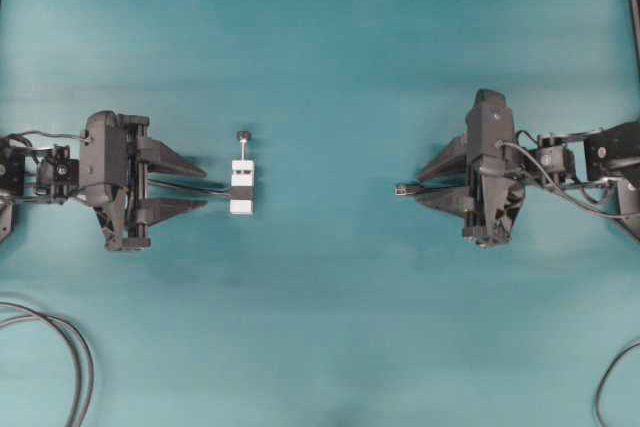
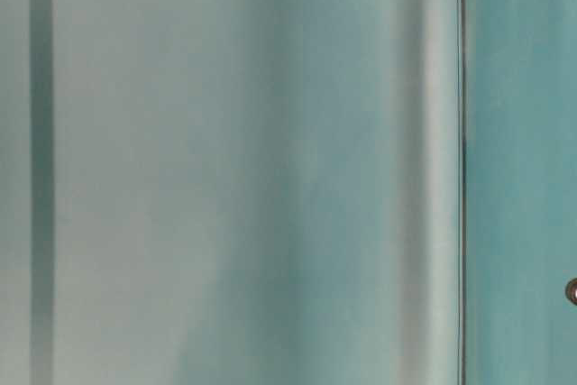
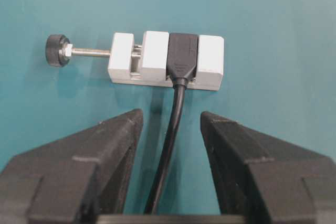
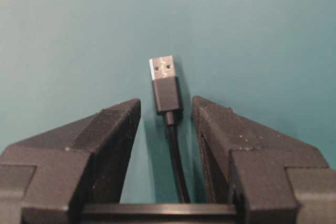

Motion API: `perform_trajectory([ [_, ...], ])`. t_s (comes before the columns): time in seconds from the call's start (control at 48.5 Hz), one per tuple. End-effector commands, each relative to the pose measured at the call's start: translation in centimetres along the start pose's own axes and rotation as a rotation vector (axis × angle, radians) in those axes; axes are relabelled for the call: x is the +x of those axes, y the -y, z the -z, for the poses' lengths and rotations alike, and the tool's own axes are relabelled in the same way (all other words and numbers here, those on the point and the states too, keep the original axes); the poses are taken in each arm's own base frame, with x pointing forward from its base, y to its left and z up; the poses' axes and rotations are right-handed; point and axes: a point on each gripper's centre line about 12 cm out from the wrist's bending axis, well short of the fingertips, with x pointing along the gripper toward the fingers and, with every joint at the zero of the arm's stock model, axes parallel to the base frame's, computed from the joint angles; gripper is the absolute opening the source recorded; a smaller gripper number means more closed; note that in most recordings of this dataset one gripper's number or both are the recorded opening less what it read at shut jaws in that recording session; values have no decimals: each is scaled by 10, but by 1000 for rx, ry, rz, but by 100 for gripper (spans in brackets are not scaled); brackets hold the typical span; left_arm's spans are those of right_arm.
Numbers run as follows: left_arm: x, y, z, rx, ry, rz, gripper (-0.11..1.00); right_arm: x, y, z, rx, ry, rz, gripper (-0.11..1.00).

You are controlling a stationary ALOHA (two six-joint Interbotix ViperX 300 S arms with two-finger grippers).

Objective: Insert the USB cable into the female connector supported by the left arm.

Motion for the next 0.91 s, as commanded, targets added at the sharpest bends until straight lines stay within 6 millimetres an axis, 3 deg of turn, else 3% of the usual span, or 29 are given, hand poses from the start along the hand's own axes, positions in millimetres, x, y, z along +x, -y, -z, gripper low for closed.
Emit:
perform_trajectory([
  [0.0,2,0,-6,-13,21,-2,59,3,-4,-4,1,17,-15,48],
  [0.33,3,0,-6,-12,21,-1,59,5,-4,-2,4,8,-13,47],
  [0.681,3,0,-7,-12,25,-1,59,6,-5,-3,0,11,-16,30],
  [0.887,4,0,-8,-12,26,-2,59,10,-7,-7,-11,1,-20,27],
])
